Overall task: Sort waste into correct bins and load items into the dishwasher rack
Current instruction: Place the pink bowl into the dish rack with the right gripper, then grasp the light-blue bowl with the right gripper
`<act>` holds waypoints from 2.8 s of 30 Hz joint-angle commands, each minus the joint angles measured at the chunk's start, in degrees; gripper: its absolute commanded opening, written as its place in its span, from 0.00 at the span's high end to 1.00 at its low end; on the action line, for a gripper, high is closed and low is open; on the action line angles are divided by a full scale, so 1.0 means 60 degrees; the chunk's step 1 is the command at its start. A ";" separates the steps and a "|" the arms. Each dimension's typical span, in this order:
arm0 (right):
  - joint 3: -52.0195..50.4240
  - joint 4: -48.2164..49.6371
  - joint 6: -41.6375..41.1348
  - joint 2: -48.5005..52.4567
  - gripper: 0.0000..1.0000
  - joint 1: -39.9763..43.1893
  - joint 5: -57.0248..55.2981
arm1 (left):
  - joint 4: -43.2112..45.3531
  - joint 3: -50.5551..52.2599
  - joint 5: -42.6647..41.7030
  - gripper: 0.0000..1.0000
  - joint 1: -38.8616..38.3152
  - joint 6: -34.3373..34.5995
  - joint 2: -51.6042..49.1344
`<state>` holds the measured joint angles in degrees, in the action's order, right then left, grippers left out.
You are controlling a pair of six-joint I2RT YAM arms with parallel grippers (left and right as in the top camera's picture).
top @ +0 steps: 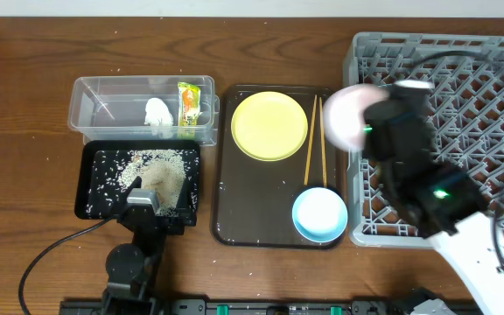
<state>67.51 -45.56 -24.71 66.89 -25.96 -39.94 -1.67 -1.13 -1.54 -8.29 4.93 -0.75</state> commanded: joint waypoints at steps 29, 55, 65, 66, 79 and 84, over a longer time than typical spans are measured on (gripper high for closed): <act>0.0084 0.3228 0.3603 0.7012 0.83 0.2160 -0.6521 | -0.0397 0.0142 0.0120 0.00 0.0047 0.0120 0.0007; -0.0004 -0.1067 0.5410 0.3803 0.29 -0.0503 0.8036 | -0.0397 0.0142 0.0124 0.00 0.0047 0.0120 0.0007; -0.0015 -0.1515 0.6382 0.5756 0.46 -0.0492 0.7573 | -0.0393 0.0142 0.0124 0.00 0.0047 0.0120 0.0007; -0.0015 -0.1596 0.6382 0.6022 0.48 -0.0492 0.7362 | -0.0397 0.0142 0.0124 0.00 0.0047 0.0120 0.0007; 0.0273 -0.1810 0.6120 0.5337 0.99 -0.0499 0.6983 | -0.0397 0.0142 0.0124 0.00 0.0047 0.0120 0.0007; 0.0474 -0.1045 0.3555 0.3293 0.99 -0.0208 0.4532 | -0.0393 0.0142 0.0124 0.00 0.0047 0.0120 0.0007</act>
<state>67.85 -53.12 7.66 93.80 -28.67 -1.32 -1.72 -1.17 -1.54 -8.29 4.93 -0.80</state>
